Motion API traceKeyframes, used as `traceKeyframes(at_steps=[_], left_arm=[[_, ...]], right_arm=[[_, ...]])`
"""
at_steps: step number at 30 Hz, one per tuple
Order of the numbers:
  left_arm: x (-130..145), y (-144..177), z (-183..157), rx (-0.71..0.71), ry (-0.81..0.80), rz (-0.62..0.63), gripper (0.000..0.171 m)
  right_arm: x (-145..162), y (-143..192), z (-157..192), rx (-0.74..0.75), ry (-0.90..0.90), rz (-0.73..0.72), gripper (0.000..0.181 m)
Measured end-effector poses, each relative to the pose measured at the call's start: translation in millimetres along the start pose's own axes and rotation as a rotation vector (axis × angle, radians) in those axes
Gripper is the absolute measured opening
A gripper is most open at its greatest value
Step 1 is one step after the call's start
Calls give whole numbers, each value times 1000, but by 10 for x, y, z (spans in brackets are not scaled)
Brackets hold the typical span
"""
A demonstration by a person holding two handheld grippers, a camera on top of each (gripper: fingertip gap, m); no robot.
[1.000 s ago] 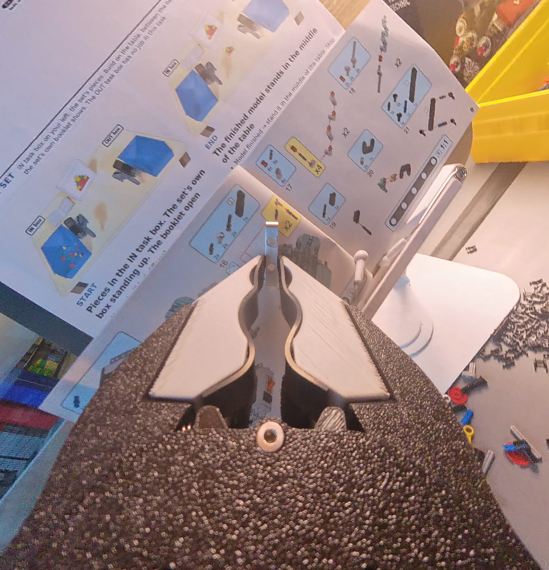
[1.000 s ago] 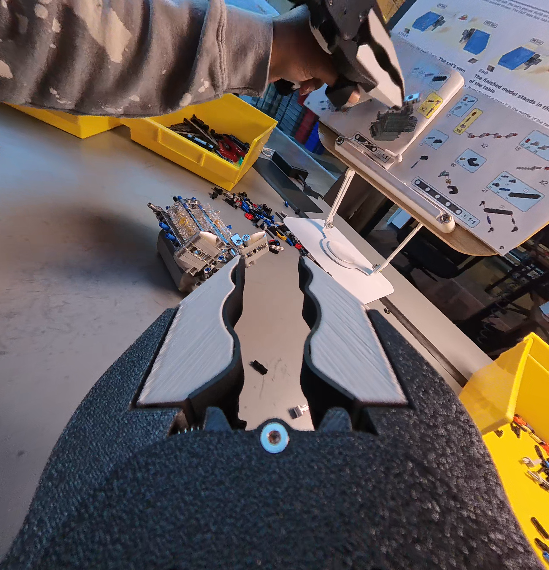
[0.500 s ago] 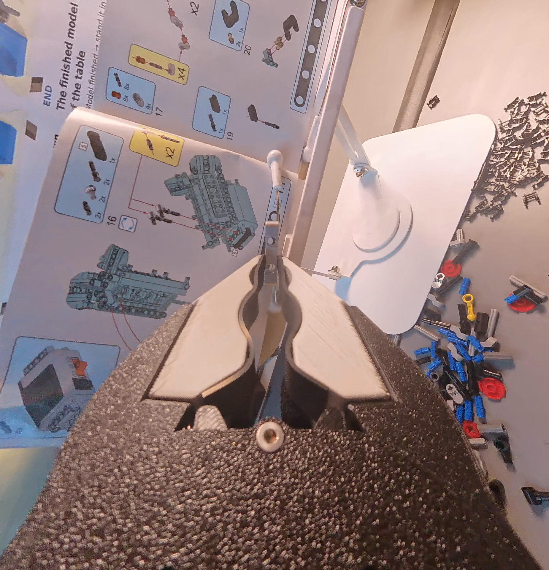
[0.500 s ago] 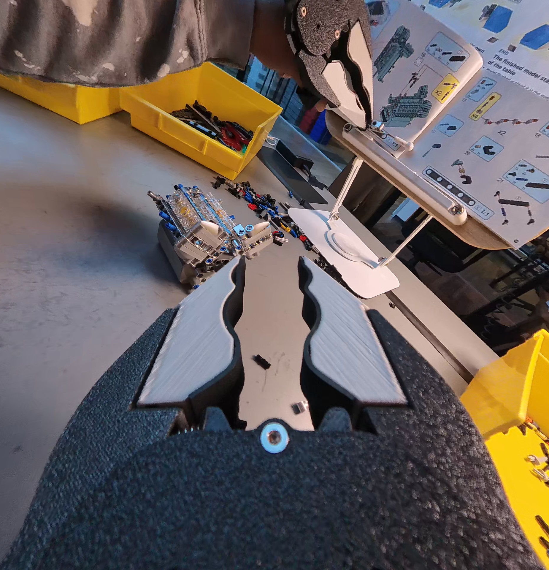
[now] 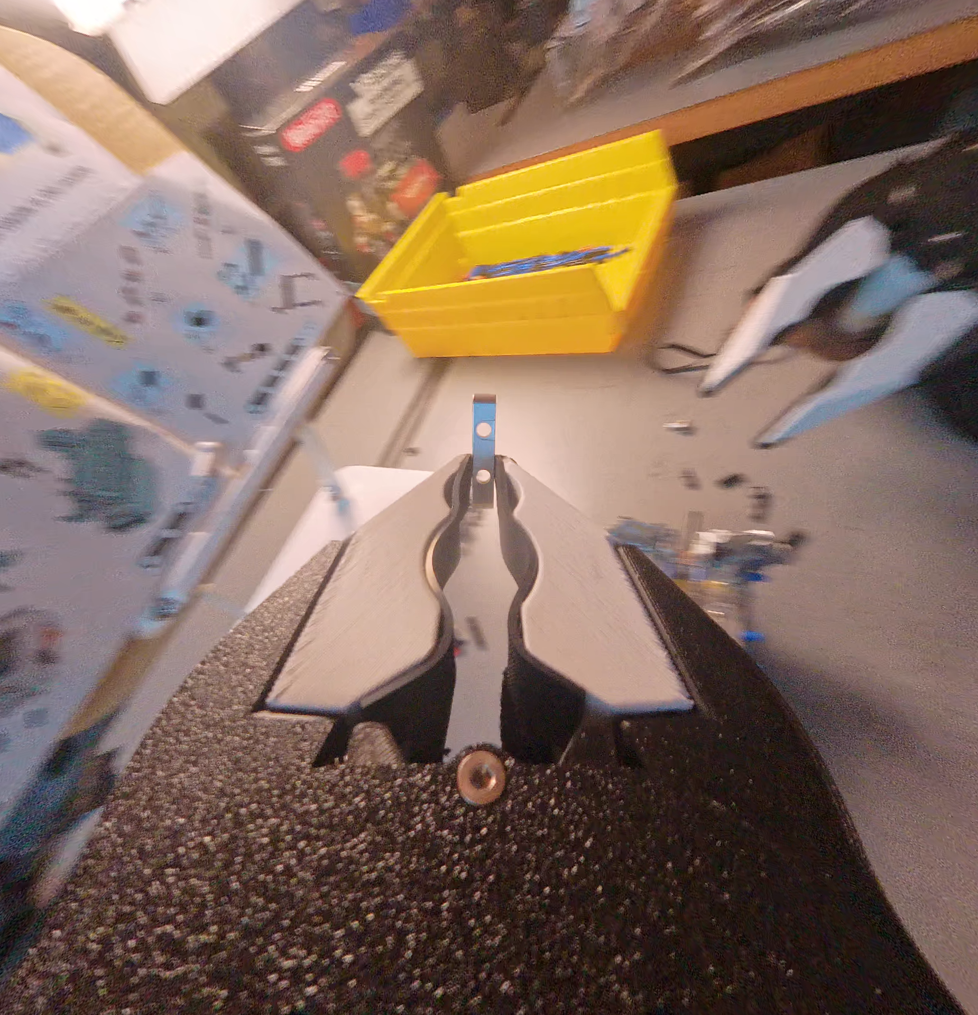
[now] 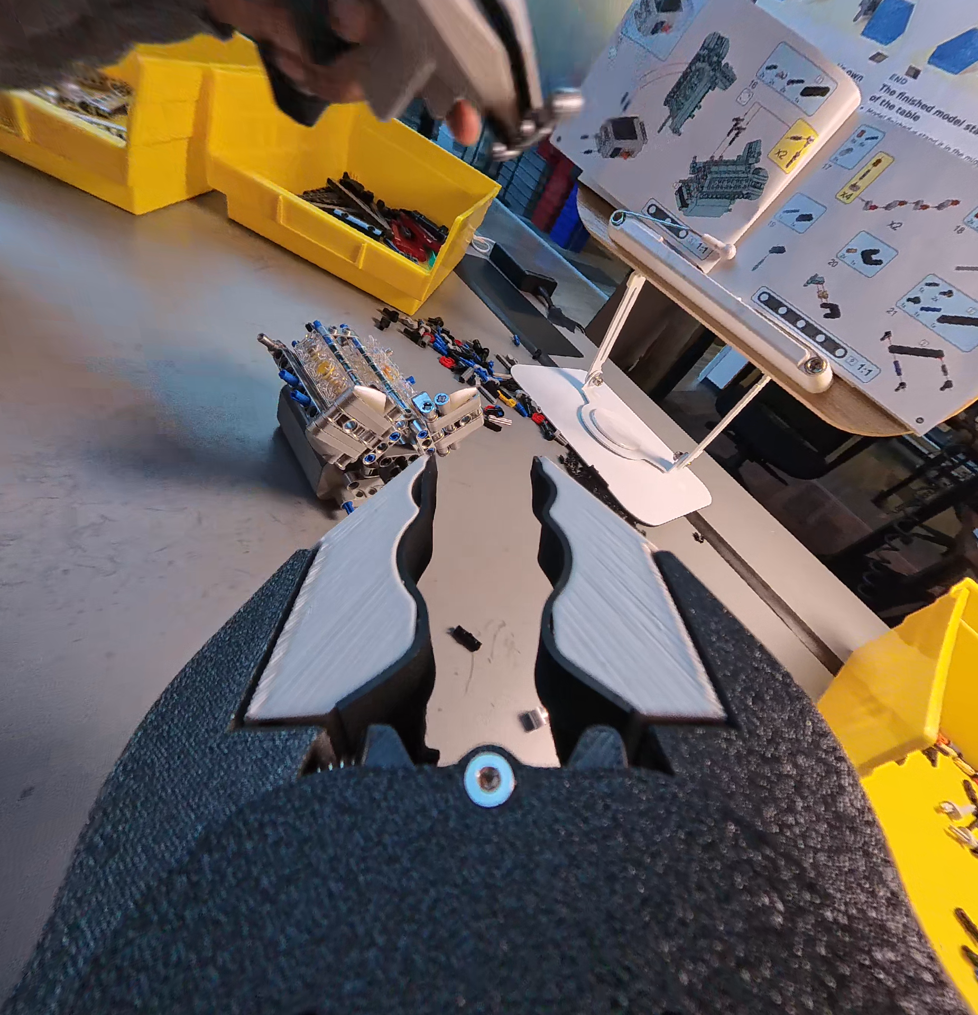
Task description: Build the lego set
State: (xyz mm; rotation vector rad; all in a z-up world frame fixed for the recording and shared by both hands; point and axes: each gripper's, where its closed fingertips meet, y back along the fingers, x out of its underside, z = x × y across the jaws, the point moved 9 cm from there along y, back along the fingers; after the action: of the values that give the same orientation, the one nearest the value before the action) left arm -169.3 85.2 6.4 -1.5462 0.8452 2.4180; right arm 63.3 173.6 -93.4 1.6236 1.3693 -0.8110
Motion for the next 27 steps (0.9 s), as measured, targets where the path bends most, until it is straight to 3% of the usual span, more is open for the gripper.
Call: traceKeyframes(at_steps=[4, 6, 8, 10, 12, 15, 18, 22, 27], left_arm=[[270, 84, -923, 381, 237, -21, 6], [532, 24, -1212, 463, 348, 43, 6], [767, -40, -1375, 528, 445, 126, 6], [887, -87, -1429, 567, 510, 158, 6], [940, -124, -1445, 597, 530, 190, 6], [951, -138, -1487, 656, 551, 187, 6], [1002, -140, -1539, 671, 552, 212, 6], [1032, -138, -1564, 678, 553, 228, 6], [1065, -138, -1553, 662, 550, 240, 7]], right_arm=[[27, -25, 25, -37, -25, 3, 34], [1, -26, 77, -102, -49, -31, 34], [-101, 11, 216, -268, -69, -115, 35], [-215, 71, 459, -508, -56, -164, 35], [-234, 73, 711, -646, 31, -114, 36], [-151, -27, 914, -595, 225, 3, 40], [-143, -100, 1024, -556, 327, 7, 37], [-62, -176, 1206, -543, 521, 65, 19], [-17, -211, 1202, -565, 463, 104, 6]])
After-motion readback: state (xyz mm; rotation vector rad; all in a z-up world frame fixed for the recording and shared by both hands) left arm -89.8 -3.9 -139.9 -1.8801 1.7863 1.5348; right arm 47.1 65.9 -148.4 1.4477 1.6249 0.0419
